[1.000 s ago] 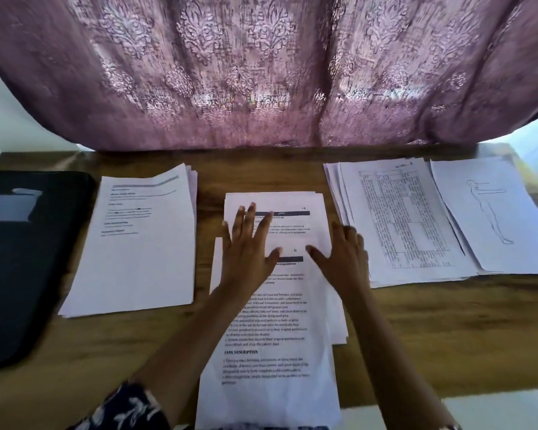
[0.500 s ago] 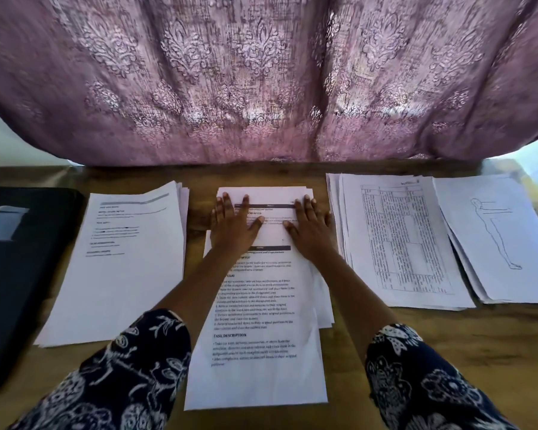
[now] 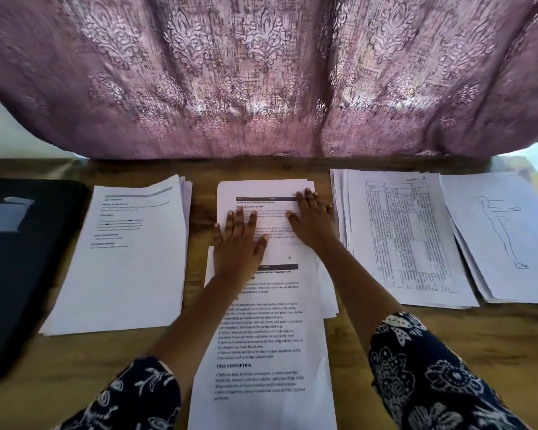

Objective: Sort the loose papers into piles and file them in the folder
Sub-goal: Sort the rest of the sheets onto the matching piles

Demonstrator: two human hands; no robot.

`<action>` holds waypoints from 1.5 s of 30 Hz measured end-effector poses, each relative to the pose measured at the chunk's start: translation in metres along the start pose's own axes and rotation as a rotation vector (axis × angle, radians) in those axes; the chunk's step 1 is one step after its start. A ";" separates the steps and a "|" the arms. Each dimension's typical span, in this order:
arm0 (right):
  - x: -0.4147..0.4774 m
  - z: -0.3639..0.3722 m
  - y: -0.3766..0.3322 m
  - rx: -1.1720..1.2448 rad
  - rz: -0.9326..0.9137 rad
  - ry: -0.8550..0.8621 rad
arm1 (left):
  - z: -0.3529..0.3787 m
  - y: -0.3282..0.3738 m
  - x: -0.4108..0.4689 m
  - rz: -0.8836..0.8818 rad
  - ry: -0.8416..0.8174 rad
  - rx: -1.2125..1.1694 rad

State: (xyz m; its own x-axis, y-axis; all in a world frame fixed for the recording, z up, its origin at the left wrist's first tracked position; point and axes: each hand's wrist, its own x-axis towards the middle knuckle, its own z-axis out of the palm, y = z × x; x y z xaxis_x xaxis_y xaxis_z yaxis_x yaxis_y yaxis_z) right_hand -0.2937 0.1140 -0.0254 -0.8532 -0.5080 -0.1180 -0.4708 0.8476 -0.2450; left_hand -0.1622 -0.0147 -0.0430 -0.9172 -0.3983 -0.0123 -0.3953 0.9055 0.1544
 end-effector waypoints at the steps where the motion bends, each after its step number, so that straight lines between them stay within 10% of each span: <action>1: -0.001 0.001 -0.001 -0.004 0.006 0.000 | -0.001 0.000 -0.002 -0.004 -0.009 0.002; 16: 0.006 -0.001 0.006 0.180 -0.114 0.085 | 0.002 0.012 0.042 0.042 0.124 -0.133; 22: -0.008 -0.010 0.000 0.496 0.172 0.304 | 0.002 0.012 0.042 0.088 0.163 -0.244; 30: -0.013 0.016 0.029 0.005 -0.619 0.308 | -0.001 0.013 0.039 0.335 0.321 -0.250; 34: -0.019 -0.001 0.030 0.465 -0.397 0.166 | 0.006 0.009 0.042 0.271 0.154 -0.222; 45: 0.022 -0.003 0.046 0.248 -0.198 0.039 | 0.005 0.011 0.040 0.175 0.081 -0.181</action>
State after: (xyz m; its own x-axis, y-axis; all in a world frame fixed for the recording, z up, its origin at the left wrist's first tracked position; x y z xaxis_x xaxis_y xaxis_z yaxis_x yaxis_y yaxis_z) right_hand -0.3351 0.1422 -0.0359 -0.7604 -0.6494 -0.0088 -0.5639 0.6669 -0.4871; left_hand -0.2036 -0.0204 -0.0467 -0.9609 -0.2551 0.1077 -0.2091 0.9234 0.3218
